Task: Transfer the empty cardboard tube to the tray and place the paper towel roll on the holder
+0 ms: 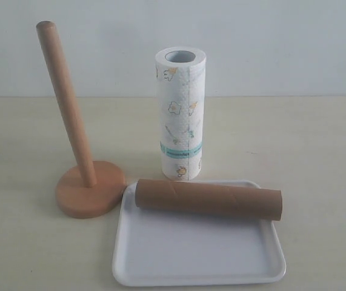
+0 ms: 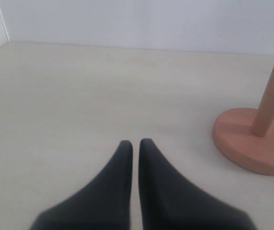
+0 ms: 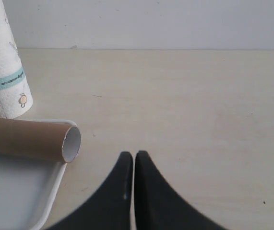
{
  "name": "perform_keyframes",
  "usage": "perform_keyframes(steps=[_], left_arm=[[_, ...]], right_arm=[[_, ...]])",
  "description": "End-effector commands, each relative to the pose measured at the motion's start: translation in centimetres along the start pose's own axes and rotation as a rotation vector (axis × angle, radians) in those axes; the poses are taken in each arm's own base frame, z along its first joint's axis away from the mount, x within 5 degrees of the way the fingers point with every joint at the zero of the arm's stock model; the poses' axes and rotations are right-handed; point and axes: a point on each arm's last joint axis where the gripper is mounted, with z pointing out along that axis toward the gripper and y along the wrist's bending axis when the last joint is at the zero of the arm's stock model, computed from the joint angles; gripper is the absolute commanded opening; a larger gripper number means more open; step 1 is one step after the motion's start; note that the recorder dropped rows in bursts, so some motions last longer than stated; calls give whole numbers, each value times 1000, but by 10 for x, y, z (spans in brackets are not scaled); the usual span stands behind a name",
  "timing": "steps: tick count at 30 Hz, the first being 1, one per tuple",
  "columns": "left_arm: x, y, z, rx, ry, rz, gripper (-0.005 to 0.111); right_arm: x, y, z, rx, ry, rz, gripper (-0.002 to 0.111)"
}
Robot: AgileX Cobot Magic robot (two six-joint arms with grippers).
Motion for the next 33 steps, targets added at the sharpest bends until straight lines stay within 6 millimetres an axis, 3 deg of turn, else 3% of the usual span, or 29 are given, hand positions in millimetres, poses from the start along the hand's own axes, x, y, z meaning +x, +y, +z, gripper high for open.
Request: perform_keyframes(steps=[1, 33], left_arm=[[1, 0, 0, -4, 4, 8, 4], [1, 0, 0, -4, 4, 8, 4]], right_arm=[[-2, 0, 0, 4, -17, -1, 1], [-5, 0, -1, 4, -54, -19, 1]])
